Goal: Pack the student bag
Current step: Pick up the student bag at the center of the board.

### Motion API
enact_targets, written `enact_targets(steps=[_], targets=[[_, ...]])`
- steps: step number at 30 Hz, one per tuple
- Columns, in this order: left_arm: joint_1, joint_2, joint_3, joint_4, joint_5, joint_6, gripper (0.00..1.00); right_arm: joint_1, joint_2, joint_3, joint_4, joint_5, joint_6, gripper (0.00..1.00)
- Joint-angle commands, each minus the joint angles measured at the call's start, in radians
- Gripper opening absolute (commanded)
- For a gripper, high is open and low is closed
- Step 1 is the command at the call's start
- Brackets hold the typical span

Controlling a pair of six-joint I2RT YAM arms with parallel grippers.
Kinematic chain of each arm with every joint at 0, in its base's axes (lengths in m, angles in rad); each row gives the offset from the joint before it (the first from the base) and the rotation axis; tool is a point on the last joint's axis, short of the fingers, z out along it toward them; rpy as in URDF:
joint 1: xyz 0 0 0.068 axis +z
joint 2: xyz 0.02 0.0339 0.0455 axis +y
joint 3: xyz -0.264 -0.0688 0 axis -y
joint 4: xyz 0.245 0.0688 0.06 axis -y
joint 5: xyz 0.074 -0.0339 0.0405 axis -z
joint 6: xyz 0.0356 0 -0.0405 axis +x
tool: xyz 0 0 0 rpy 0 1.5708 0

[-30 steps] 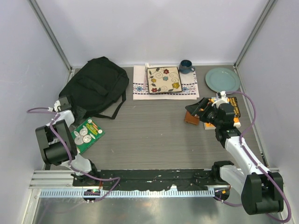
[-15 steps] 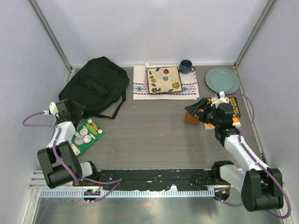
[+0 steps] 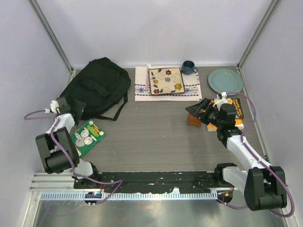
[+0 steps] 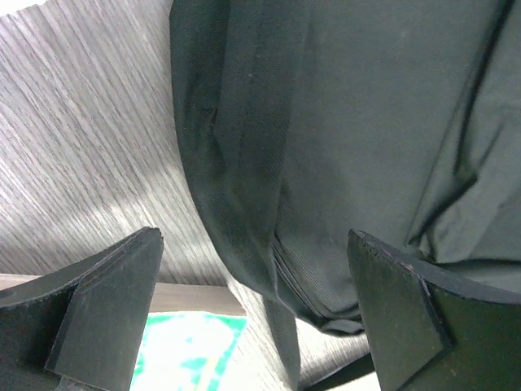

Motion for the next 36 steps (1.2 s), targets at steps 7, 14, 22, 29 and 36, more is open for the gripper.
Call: enact_targets(steps=[7,14,22,29,36], targets=[[0.002,0.144,0.076,0.046,-0.001,-0.003,0.88,0.0,-0.027,0.017,0.1,-0.052,0.058,0.98],[0.002,0.103,0.021,0.115,0.048,0.002,0.09,0.001,-0.052,0.023,0.078,-0.058,0.053,0.98],[0.0,-0.11,0.086,0.172,0.214,0.016,0.0,0.001,-0.083,0.033,0.045,-0.07,0.046,0.98],[0.0,-0.268,0.232,0.04,0.401,0.016,0.0,0.001,-0.089,0.033,0.048,-0.08,0.068,0.98],[0.0,-0.468,0.124,0.002,0.597,-0.015,0.0,0.003,-0.02,0.017,0.156,-0.159,0.159,0.98]])
